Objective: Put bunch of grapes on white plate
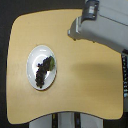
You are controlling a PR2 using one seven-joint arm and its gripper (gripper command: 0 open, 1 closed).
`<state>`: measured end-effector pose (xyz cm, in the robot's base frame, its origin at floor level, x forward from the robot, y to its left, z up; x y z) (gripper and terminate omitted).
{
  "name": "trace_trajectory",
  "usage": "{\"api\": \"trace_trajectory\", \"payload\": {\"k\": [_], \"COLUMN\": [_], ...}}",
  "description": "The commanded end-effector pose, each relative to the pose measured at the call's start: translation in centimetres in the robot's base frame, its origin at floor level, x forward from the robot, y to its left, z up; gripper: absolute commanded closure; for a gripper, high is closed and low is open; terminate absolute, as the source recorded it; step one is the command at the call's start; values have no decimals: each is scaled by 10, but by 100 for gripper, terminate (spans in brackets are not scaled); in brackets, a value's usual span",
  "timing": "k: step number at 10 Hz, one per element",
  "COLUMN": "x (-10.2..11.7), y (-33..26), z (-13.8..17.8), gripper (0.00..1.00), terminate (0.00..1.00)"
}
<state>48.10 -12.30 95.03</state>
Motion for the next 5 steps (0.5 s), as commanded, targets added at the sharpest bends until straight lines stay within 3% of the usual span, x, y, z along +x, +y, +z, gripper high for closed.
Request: {"api": "trace_trajectory", "payload": {"k": [1, 4, 5], "x": [21, 56, 57], "y": [-90, -116, -119], "z": [8, 5, 1], "gripper": [0, 0, 0], "terminate": [0, 0, 100]}}
